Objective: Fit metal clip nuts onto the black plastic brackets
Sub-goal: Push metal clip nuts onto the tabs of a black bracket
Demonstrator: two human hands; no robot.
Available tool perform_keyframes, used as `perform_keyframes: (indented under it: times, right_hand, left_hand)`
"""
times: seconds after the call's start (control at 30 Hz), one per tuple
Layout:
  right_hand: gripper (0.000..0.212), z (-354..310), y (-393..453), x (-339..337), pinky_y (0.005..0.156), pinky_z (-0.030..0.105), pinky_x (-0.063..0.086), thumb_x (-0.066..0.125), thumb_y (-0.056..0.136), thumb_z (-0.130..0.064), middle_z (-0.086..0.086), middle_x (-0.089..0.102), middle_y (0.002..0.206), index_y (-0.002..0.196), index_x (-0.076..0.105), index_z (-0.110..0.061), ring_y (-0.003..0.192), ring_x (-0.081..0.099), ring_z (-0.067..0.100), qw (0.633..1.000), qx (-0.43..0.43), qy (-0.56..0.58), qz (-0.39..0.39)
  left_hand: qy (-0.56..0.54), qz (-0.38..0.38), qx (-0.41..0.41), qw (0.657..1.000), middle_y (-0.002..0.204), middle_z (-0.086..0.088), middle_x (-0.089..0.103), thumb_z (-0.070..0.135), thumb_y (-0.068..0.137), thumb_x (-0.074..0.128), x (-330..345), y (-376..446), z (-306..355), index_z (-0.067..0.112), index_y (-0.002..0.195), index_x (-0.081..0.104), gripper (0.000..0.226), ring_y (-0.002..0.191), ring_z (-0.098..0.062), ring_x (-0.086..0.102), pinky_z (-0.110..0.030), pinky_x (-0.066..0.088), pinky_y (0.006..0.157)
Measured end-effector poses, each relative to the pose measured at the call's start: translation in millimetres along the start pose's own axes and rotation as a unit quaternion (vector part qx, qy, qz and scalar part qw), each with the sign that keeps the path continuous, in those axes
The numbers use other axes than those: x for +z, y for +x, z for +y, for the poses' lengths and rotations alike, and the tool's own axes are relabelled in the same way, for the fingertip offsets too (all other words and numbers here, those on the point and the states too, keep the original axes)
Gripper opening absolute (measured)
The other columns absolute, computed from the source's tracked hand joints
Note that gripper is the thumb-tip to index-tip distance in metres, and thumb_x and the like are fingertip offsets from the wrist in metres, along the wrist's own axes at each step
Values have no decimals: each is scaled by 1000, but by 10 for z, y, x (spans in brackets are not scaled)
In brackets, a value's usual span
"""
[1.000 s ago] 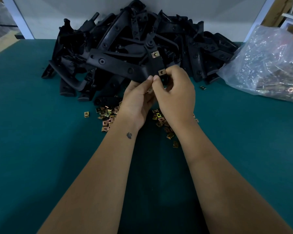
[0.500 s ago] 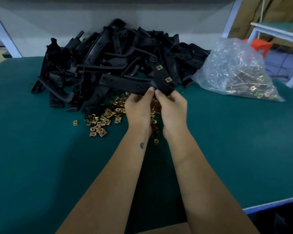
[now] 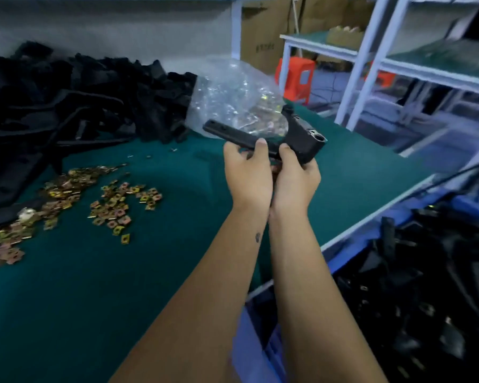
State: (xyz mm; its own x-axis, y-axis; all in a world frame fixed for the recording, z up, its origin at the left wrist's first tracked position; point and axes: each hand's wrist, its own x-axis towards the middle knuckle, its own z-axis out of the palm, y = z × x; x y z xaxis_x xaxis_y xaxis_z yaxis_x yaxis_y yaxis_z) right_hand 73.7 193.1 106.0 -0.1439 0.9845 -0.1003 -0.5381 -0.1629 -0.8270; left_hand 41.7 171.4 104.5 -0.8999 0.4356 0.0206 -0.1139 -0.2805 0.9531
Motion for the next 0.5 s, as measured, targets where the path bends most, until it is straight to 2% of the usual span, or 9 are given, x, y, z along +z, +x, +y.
perform_keyframes:
  times: [0.07, 0.1, 0.2, 0.23, 0.3, 0.37, 0.4, 0.43, 0.5]
  right_hand:
    - [8, -203, 180, -315, 56, 27, 51, 61, 90, 1, 14, 68, 89, 94, 66, -3, 67, 61, 22, 996, -22, 17, 80]
    - [8, -292, 256, -492, 60, 31, 53, 61, 89, 0, 14, 71, 93, 95, 66, -3, 72, 65, 25, 992, -31, 20, 118]
    - [11, -513, 443, -1043, 65, 32, 55, 60, 89, 0, 10, 73, 89, 87, 67, -9, 76, 70, 23, 974, -55, 47, 213]
    - [11, -563, 495, -1227, 65, 32, 55, 59, 87, 1, 10, 73, 88, 87, 67, -8, 77, 70, 23, 966, -59, 55, 246]
    - [12, -632, 568, -1568, 69, 37, 55, 58, 85, 1, 15, 74, 92, 92, 67, -4, 81, 71, 28, 945, -52, 58, 317]
    - [14, -664, 608, -1853, 64, 35, 54, 57, 83, -1, 13, 73, 89, 92, 66, -6, 74, 70, 26, 923, -52, 60, 376]
    - [14, -671, 620, -1967, 59, 32, 51, 56, 84, -2, 10, 71, 84, 92, 65, -8, 67, 68, 22, 913, -64, 65, 398]
    - [15, -695, 621, -2063, 53, 29, 48, 55, 85, -2, 9, 69, 80, 93, 64, -11, 58, 63, 18, 903, -77, 74, 416]
    - [16, -764, 637, -2206, 44, 24, 41, 53, 87, -4, 6, 62, 71, 95, 61, -15, 45, 51, 11, 880, -103, 96, 454]
  left_hand:
    - [31, -72, 11, 997, 80, -1, 66, 13, 93, 63, 349, -230, -125, 20, 90, 51, 13, 69, -16, 65, -34, 54, 70]
    - [65, -109, 28, 991, 83, -1, 68, 13, 92, 65, 501, -346, -190, 22, 89, 50, 17, 74, -16, 67, -32, 55, 73]
    - [177, -238, 67, 953, 87, 11, 68, 16, 89, 68, 861, -688, -404, 25, 93, 46, 24, 77, -2, 63, -11, 45, 63]
    - [207, -285, 58, 934, 89, 12, 68, 17, 89, 68, 954, -796, -486, 24, 99, 46, 25, 79, -2, 63, -11, 44, 63]
    - [235, -375, 17, 896, 96, 10, 71, 20, 91, 65, 1101, -994, -654, 16, 119, 46, 35, 89, -8, 66, -22, 49, 73]
    - [259, -461, -28, 848, 103, 11, 70, 26, 94, 61, 1162, -1151, -786, 15, 148, 30, 64, 101, -13, 65, -32, 52, 85]
    - [275, -498, -45, 821, 107, 14, 68, 31, 95, 59, 1160, -1201, -851, 22, 155, 19, 73, 104, -12, 64, -32, 52, 86]
    - [291, -524, -55, 799, 110, 17, 66, 35, 97, 57, 1143, -1230, -903, 26, 158, 13, 76, 106, -10, 61, -28, 50, 85]
    - [315, -546, -59, 774, 115, 18, 63, 40, 97, 55, 1091, -1223, -976, 28, 157, 19, 70, 107, -8, 58, -23, 46, 83]
